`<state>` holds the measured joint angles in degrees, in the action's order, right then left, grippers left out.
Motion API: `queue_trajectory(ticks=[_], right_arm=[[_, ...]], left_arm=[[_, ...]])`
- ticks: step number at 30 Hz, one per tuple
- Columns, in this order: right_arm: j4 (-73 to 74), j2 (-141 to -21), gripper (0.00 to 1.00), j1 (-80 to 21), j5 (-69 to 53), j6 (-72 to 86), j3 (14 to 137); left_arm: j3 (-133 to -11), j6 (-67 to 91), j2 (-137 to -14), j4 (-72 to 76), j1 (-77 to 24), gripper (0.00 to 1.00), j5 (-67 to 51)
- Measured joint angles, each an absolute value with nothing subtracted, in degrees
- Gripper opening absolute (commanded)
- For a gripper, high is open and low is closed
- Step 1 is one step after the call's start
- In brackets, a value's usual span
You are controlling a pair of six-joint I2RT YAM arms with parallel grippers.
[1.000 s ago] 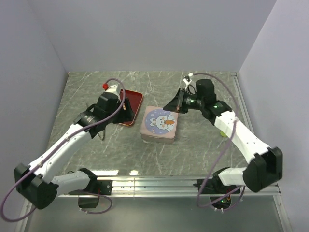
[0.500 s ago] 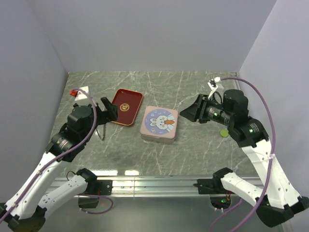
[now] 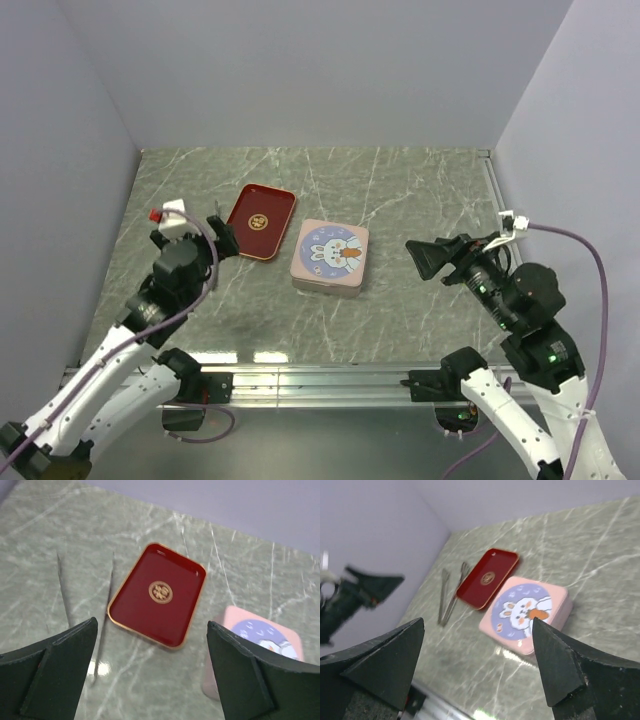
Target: Pack the cookies
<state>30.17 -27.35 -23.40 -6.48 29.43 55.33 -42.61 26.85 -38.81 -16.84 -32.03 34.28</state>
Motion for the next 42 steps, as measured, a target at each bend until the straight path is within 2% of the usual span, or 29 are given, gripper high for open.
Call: queue_trajectory(ticks=[3,7,13,18,27,34,42], right_arm=[[27.83,-23.94,0.96,-23.40,-1.41,31.11,48.51],[26.61,-21.39,0.97,-23.40,3.64,30.70,42.19],[22.85,-22.85,0.98,-23.40,15.51,28.97,36.71],[15.51,-31.31,0.99,-23.38,26.11,25.82,31.07],[-7.51,-43.40,1.00,-21.10,31.18,12.01,16.49],[-26.87,-53.58,1.00,-11.03,21.98,6.44,11.68],[-43.55,-64.49,1.00,-4.12,14.17,6.46,11.62]], left_arm=[[-31.22,22.59,-30.65,-8.86,-32.03,0.93,35.35],[-21.76,18.52,-22.35,-1.63,-32.03,0.97,37.93],[-13.96,16.97,-21.96,6.42,-32.03,0.99,43.35],[-3.95,16.38,-25.12,15.57,-31.70,0.99,46.15],[-1.87,16.19,-42.15,36.23,-22.26,0.99,42.65],[-2.59,13.45,-59.68,50.61,-16.73,0.99,36.10],[-12.78,8.84,-75.02,57.74,-11.22,1.00,28.47]])
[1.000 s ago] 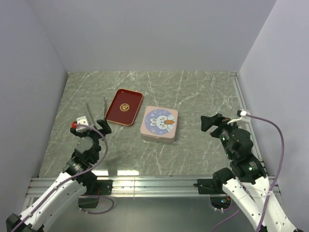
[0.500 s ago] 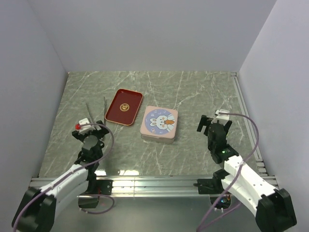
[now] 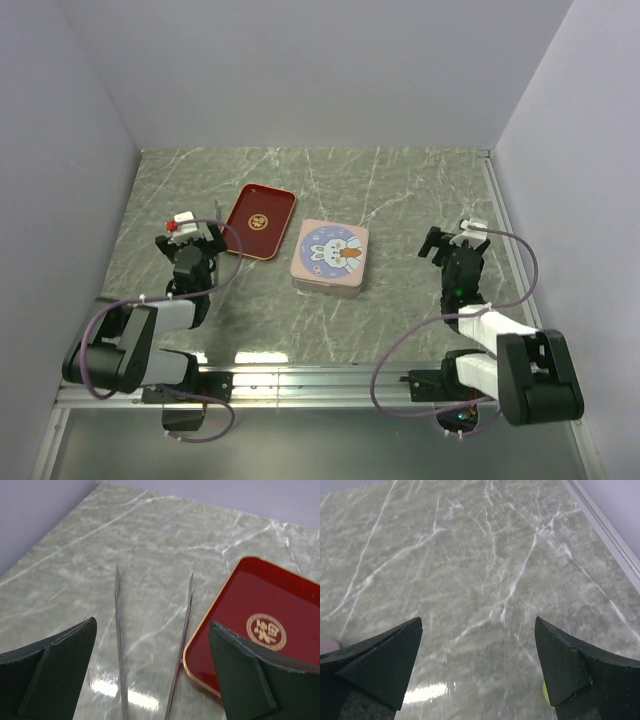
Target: Pack the cookies
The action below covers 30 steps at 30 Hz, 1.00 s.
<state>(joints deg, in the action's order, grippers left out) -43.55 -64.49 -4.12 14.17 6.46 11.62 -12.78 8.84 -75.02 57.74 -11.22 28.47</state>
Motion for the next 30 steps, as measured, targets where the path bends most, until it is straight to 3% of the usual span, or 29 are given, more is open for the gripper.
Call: queue_trajectory(ticks=[7,30], right_arm=[[-54.00,-73.58,1.00,-0.82,5.76,6.44,12.99],[-60.03,-74.50,1.00,-0.73,0.56,5.41,12.27]], left_arm=[[-13.67,8.03,-81.95,63.46,-5.43,1.00,21.78],[-12.88,8.75,-84.20,67.48,-2.44,0.99,14.81]])
